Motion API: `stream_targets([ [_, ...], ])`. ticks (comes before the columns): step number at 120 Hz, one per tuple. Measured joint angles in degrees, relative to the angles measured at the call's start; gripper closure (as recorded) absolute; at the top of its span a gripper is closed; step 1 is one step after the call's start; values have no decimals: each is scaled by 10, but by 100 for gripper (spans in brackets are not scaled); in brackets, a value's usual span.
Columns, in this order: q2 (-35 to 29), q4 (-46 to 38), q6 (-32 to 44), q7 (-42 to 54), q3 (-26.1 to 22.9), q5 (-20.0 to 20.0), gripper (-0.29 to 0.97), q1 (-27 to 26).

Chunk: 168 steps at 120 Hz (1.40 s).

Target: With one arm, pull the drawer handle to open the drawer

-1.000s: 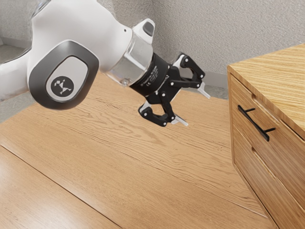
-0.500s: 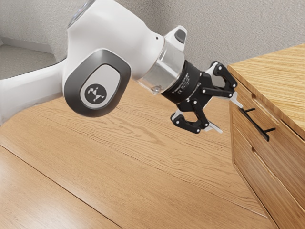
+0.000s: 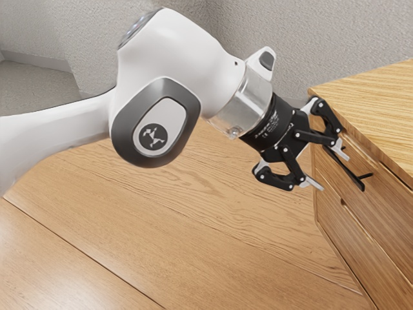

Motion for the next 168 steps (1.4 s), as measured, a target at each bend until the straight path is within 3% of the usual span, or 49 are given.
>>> stream_targets([
  [54,-1,-1,1,20,34,8,41,-32],
  [86,2,2,1,34,34,8,56,-26],
  [120,3,1,1,43,30,7,66,-26],
  [168,4,-6,-2,51,-6,7,67,17],
])
